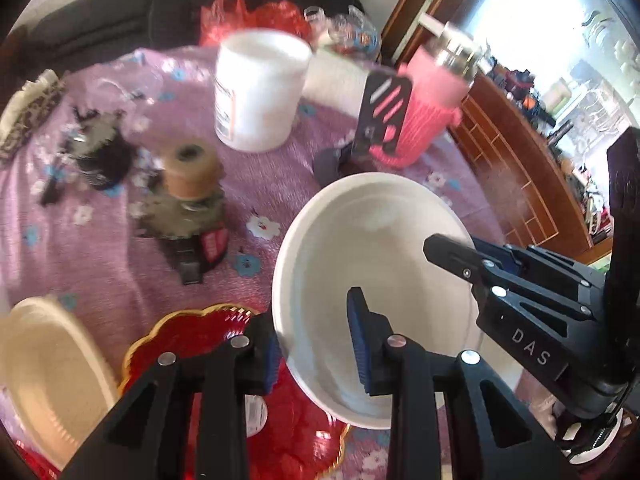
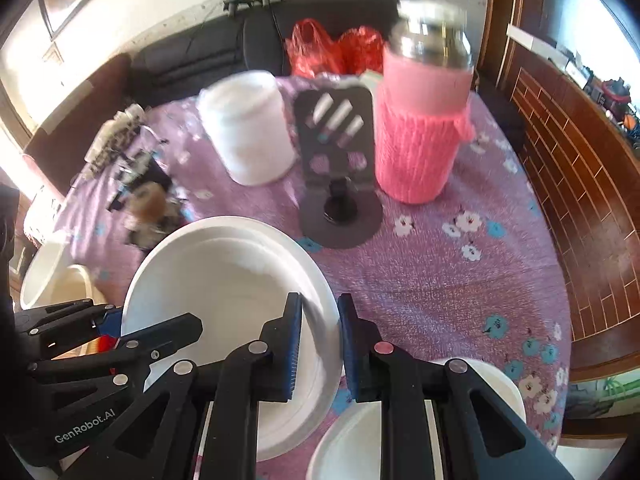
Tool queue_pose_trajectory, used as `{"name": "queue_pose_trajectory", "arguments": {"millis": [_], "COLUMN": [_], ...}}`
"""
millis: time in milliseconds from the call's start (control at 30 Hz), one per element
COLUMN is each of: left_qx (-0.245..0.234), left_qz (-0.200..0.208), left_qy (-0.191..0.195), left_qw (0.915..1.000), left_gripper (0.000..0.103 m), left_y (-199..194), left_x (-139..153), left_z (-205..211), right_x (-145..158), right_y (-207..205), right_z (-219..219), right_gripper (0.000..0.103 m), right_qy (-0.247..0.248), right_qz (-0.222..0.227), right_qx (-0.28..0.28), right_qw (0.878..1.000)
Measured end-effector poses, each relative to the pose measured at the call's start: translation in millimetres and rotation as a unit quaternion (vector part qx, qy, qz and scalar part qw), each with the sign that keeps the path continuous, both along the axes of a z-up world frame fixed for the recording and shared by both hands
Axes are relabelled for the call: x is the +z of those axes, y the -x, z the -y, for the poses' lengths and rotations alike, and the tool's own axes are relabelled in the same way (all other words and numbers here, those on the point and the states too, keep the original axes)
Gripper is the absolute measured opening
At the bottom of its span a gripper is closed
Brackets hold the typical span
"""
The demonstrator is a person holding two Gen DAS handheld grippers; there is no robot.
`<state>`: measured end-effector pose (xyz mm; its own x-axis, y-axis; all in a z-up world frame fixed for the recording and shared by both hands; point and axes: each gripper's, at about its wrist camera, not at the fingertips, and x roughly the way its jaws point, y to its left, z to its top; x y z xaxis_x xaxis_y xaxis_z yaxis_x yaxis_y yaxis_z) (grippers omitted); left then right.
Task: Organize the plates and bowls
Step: 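Carry the white plate onto the large red plate and open the right tool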
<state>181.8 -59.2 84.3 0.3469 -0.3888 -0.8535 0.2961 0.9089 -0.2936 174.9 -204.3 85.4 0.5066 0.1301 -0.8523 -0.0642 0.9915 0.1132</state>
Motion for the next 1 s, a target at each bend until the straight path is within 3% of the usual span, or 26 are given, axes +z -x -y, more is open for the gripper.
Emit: {"name": "queue_pose_trajectory", "arguments": {"millis": [333, 533, 767, 1000], "left_qx": [0.066, 0.14, 0.234, 0.294], "left_qz": [0.106, 0.138, 0.126, 0.076], "left_qy": [0.013, 0.023, 0.026, 0.016], "left_qw": [0.9921, 0.9802, 0.9638, 0.9527], "left_gripper": [0.029, 0.029, 0.031, 0.031], "left_y": [94.9, 155.2, 201.1, 213.4], "left_x": [79.0, 98.4, 64.8, 1.7], "left_z": [-87.7, -169.9, -268.5, -329.3], "right_x": [66.9, 82.6, 53.4, -14.1], "right_y": [83.4, 129.1, 156.0, 157.5], "right_z": [-85.5, -168.3, -265.8, -333.7], "right_gripper": [0.02, 0.02, 0.02, 0.02], "right_qy": [-0.004, -0.018, -0.04, -0.052], "right_qz": [0.067, 0.091, 0.065, 0.003], "right_qx": [0.055, 0.115, 0.174, 0.207], "right_qw": [0.996, 0.989, 0.982, 0.977]}}
